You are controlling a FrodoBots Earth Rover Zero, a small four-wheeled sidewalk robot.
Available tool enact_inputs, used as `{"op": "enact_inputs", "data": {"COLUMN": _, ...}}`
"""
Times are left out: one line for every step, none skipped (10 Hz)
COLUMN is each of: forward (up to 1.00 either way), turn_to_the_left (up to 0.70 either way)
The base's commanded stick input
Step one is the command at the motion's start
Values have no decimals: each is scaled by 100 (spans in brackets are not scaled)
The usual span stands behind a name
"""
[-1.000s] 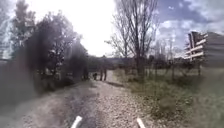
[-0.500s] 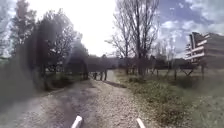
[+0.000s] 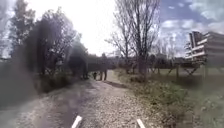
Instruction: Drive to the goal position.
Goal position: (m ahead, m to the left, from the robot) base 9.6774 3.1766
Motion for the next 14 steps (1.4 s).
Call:
{"op": "enact_inputs", "data": {"forward": 30, "turn_to_the_left": 0}}
{"op": "enact_inputs", "data": {"forward": 30, "turn_to_the_left": 0}}
{"op": "enact_inputs", "data": {"forward": 30, "turn_to_the_left": 0}}
{"op": "enact_inputs", "data": {"forward": 30, "turn_to_the_left": 0}}
{"op": "enact_inputs", "data": {"forward": 30, "turn_to_the_left": 0}}
{"op": "enact_inputs", "data": {"forward": 30, "turn_to_the_left": 0}}
{"op": "enact_inputs", "data": {"forward": 30, "turn_to_the_left": 0}}
{"op": "enact_inputs", "data": {"forward": 30, "turn_to_the_left": 0}}
{"op": "enact_inputs", "data": {"forward": 30, "turn_to_the_left": 0}}
{"op": "enact_inputs", "data": {"forward": 30, "turn_to_the_left": 0}}
{"op": "enact_inputs", "data": {"forward": 30, "turn_to_the_left": -51}}
{"op": "enact_inputs", "data": {"forward": 30, "turn_to_the_left": -60}}
{"op": "enact_inputs", "data": {"forward": 30, "turn_to_the_left": -60}}
{"op": "enact_inputs", "data": {"forward": 30, "turn_to_the_left": -60}}
